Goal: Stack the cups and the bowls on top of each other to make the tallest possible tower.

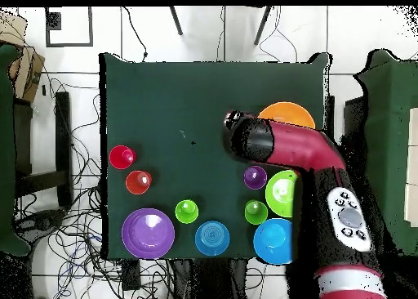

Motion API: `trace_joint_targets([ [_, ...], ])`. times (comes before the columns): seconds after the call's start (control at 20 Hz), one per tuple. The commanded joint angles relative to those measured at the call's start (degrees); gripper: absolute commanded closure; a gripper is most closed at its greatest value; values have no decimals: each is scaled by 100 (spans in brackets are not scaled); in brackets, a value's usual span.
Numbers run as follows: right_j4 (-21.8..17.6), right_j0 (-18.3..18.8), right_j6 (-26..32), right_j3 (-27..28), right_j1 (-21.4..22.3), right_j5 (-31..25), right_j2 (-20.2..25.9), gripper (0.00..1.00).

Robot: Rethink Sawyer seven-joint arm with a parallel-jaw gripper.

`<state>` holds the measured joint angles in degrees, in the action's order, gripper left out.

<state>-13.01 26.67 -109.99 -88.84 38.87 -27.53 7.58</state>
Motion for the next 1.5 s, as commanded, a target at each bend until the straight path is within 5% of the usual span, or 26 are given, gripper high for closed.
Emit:
trace_joint_targets([
  [0.05, -330, 937, 1016, -603, 365, -80, 649, 0],
  [0.4, -593, 1239, 1028, -565, 227, 14, 807, 0],
  [1.0, -613, 680, 140, -303, -198, 457, 652, 0],
  [1.5, -433, 418, -68, -301, -195, 524, 512, 0],
])
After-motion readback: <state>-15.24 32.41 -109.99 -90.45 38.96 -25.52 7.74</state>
